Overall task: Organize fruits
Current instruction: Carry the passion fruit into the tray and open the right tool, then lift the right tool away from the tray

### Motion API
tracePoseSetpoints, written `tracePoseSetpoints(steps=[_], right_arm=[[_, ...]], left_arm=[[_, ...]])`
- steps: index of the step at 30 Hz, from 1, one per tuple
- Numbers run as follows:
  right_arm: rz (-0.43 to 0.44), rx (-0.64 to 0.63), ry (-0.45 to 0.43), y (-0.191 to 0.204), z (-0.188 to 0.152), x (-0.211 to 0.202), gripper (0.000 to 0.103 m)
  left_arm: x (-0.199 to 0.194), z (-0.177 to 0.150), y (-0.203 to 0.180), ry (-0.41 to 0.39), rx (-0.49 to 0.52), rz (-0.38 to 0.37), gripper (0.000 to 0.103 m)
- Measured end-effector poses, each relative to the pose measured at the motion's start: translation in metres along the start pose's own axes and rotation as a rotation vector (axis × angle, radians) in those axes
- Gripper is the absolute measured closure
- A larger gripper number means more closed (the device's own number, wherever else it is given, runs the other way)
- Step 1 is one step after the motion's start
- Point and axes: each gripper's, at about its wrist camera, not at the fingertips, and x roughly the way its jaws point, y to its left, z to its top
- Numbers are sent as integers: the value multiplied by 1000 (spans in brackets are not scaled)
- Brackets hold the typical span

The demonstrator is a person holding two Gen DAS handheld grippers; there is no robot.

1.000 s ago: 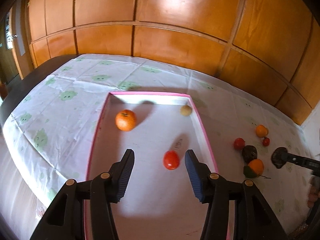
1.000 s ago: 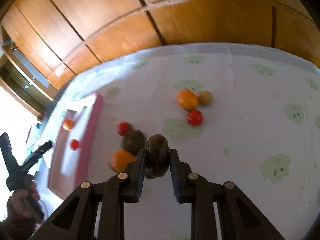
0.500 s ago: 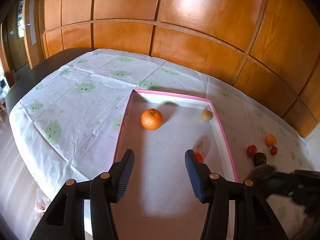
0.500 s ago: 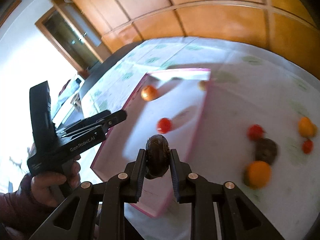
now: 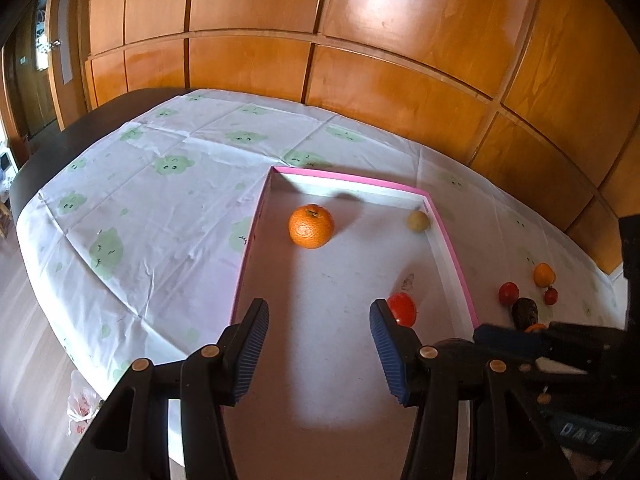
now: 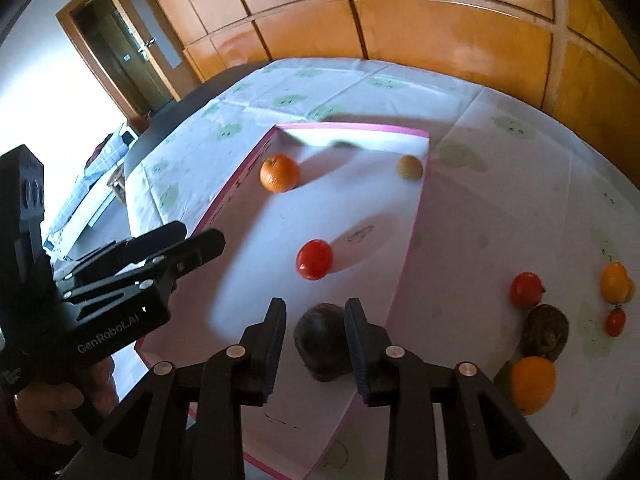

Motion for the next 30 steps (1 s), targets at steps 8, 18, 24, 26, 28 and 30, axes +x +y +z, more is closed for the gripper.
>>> tracePoseSetpoints(steps=[8,18,24,26,28,30], right_arm=[[-19,21,-50,-7,-5,-23,73],[-84,35,-84,-26,-17,-48,72],[-119,61,-94,-45,-26,-61,72],[-140,65,-101,-52,-28,-68,72],[-162,70,-109,-59,-29,-75,72],[-185,80,-117,-69,-31,-82,72]], left_arm=[[-5,-1,-11,-14,35,-7,50],[-13,-3,-29,-35,93,-29,44],[-14,-4,-39,-31,128,-38,44],[-13,-4,-43,-27,138,-41,44],[-14,-5,-45,-25,147,-45,44],[-14,-5,-49,-22,161,-49,44]])
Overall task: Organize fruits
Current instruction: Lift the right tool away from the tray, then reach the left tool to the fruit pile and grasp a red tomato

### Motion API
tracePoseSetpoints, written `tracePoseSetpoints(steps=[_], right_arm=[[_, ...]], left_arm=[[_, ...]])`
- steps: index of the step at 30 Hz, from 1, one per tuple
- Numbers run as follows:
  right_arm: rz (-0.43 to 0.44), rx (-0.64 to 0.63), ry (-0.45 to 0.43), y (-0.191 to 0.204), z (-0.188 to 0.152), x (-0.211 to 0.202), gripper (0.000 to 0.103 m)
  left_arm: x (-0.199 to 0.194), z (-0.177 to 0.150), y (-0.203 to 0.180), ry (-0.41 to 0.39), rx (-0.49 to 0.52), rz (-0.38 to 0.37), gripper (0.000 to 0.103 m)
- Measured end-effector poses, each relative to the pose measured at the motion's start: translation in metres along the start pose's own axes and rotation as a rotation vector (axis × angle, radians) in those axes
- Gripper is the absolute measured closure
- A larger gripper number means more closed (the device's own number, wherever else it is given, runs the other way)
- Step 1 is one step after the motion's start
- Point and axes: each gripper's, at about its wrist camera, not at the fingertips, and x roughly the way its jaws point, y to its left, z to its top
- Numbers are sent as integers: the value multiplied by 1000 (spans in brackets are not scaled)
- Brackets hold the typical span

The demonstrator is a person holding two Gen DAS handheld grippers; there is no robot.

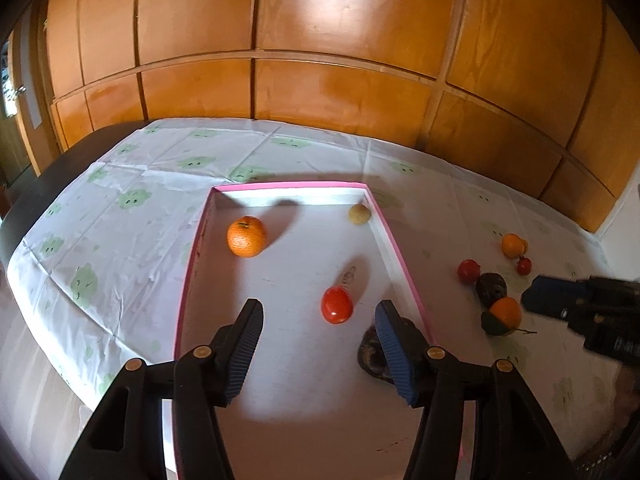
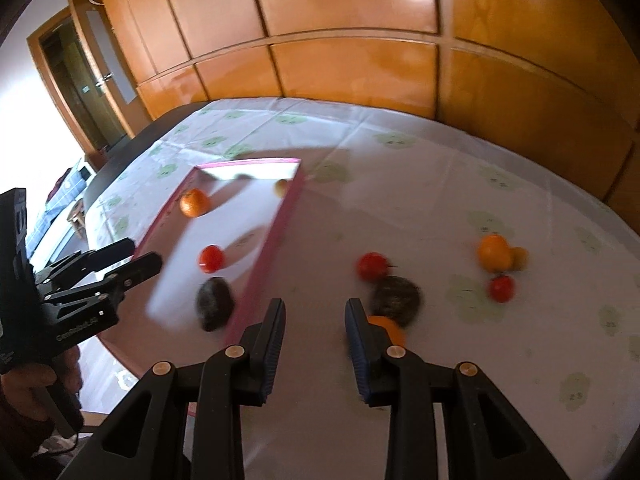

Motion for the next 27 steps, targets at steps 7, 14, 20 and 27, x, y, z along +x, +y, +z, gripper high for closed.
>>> tracePoseSetpoints(steps=[7,14,20,27], right_arm=[[-71,46,-16,-39,-4,-16,72],[-170,68,-10,-82,-10,-27,72],[-265,132,-9,-126,-20,-29,72],[-238,299,8,-167,-32,-25,72]], left_arm=[[2,-1,-15,16,42,-16,44],[4,0,-29,32,87,-34,44],[6,2,-45,46,126,-62,44],[10,5,-73,62,194,-105,44]])
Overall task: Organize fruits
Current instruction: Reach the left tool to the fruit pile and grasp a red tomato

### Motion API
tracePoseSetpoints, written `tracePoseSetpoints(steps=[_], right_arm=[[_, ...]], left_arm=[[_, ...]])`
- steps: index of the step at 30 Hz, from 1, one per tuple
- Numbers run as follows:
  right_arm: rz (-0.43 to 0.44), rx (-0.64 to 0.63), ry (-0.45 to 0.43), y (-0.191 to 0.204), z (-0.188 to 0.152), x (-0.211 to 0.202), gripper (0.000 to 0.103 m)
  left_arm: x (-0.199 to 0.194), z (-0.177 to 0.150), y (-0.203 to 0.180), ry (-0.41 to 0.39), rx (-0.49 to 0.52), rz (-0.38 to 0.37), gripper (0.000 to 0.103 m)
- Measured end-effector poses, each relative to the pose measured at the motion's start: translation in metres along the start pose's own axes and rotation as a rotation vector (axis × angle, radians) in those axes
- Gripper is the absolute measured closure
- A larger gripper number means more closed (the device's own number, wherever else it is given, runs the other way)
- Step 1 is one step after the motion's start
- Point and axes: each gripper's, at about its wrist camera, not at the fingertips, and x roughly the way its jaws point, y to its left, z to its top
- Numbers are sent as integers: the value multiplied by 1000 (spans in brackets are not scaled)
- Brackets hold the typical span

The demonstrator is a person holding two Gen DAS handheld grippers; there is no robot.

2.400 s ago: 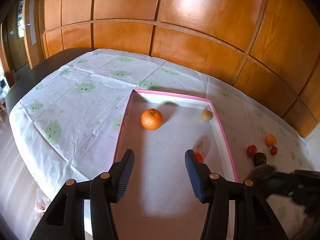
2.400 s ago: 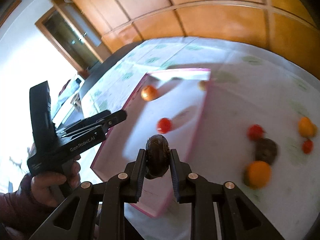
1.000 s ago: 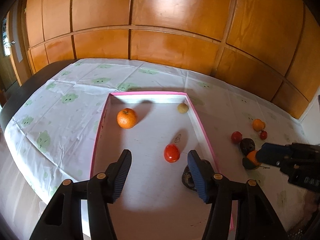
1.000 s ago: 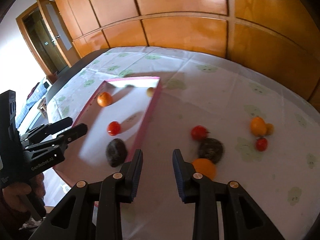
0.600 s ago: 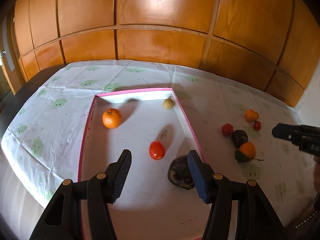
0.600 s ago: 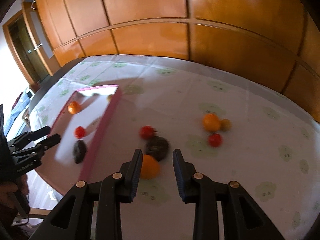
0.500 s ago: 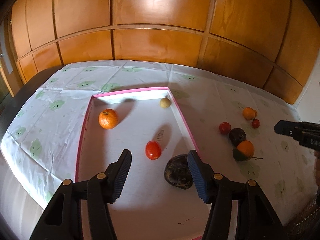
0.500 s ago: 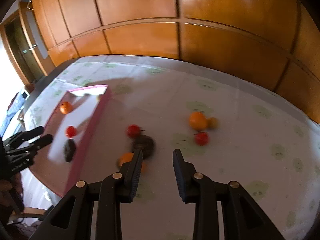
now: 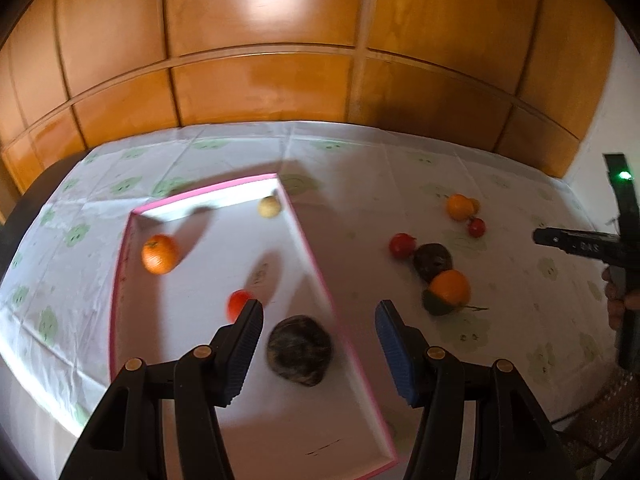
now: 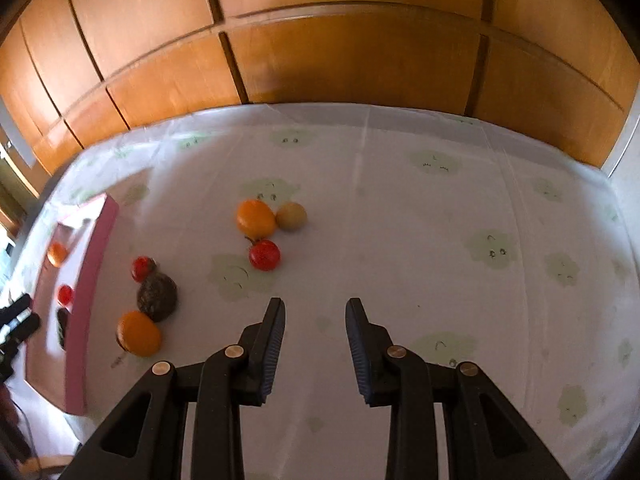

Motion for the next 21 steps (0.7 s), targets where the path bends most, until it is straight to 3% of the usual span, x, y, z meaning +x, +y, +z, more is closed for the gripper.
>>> tracePoseSetpoints(steps=[7,13,21], right_arm=[[21,-8,-11,4,1,-4,72],[41,-8,-14,7,2,-5,72],[60,8,-19,5,4,-7,71]], left_arm=[[20,18,-24,57,21,-113,61],[49,40,-39,128,-18,-193,63],[95,63,-46,227,-104,-239,70]])
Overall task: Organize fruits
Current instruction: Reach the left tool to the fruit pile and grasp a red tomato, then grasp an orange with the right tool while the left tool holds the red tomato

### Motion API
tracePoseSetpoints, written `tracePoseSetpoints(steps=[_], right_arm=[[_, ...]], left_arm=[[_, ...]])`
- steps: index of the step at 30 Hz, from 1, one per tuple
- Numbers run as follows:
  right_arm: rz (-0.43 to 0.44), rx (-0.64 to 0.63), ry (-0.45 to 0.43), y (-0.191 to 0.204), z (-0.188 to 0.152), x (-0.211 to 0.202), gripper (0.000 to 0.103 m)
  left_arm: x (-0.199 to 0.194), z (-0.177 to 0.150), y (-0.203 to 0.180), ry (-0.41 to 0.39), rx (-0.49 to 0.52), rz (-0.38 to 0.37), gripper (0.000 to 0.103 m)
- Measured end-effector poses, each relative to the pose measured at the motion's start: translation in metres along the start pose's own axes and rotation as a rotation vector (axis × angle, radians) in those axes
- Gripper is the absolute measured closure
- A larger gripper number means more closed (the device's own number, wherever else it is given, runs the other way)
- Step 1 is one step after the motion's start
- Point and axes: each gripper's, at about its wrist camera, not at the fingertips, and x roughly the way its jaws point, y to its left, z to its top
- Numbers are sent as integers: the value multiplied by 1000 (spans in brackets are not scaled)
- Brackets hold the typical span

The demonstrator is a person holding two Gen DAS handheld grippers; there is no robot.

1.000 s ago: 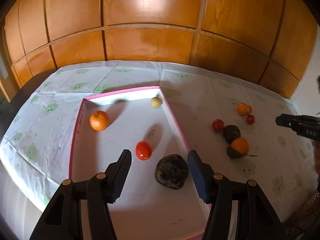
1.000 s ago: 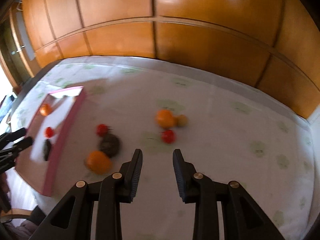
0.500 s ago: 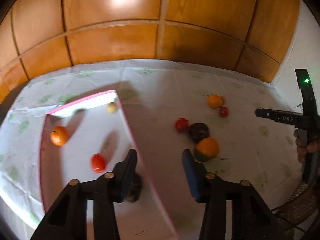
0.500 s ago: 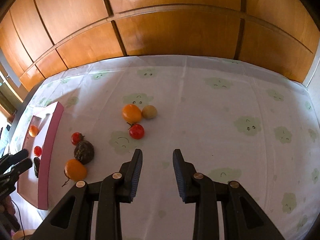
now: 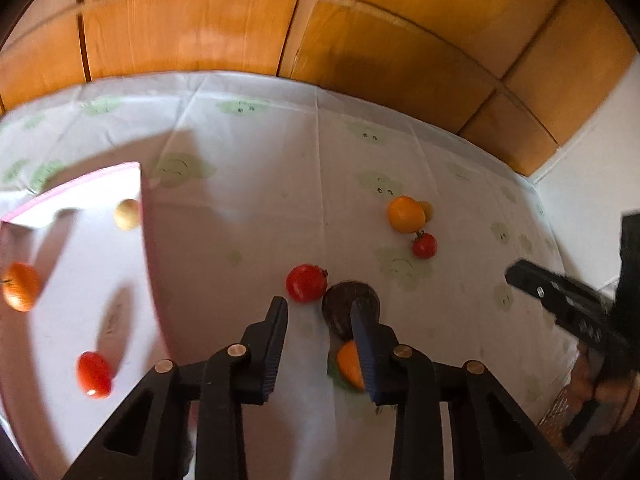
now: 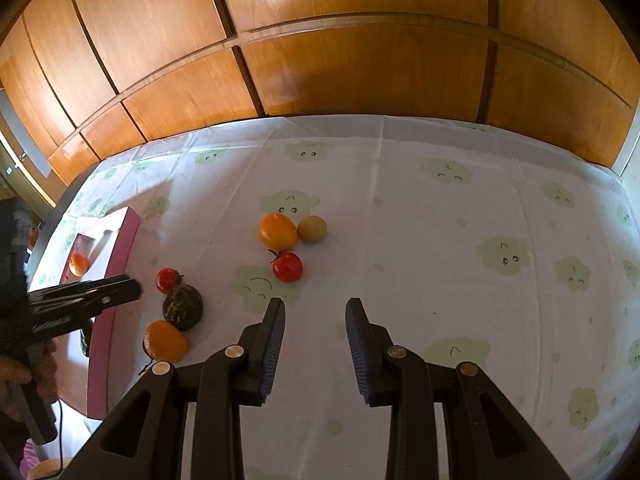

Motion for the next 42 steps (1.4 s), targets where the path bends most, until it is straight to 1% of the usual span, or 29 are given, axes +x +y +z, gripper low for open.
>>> tracePoseSetpoints(steps=[3,7,9,14,21,24,28,31,34,36,39,42], right_arm=[[6,4,0,0,1,0,71],[10,1,0,0,1,0,70],[12,3,0,-1,1,0,71],[19,9,0,-1,1,-1,70],[17,-5,3,2,1,1,70],[12,-6,2,1,0,0,70],[4,7,5,-2,0,1,70],[0,24,18,-6,0,3,70],[-3,45,32,-10,-1,6,70],[-1,64,45,-13,-2,8,70],[8,84,59,-15,-4,10,71],[15,99,74,-16,-5,13,71]], left_arm=[[12,8,3,27,-47,-13,72],[25,16,3,42,-71,-10,73],[33,19,5,62,-97,-11,73],[44,18,10,93,-118,-8,73],[51,22,11,98,-139,-12,72],[51,18,10,86,-124,-16,74],[41,15,15,62,-121,-14,75],[24,11,13,17,-87,-2,75],[3,5,5,-36,-23,17,75],[-13,-3,-2,-76,37,33,75],[-29,-19,-15,-115,135,42,75],[-40,-47,-31,-134,255,39,75]])
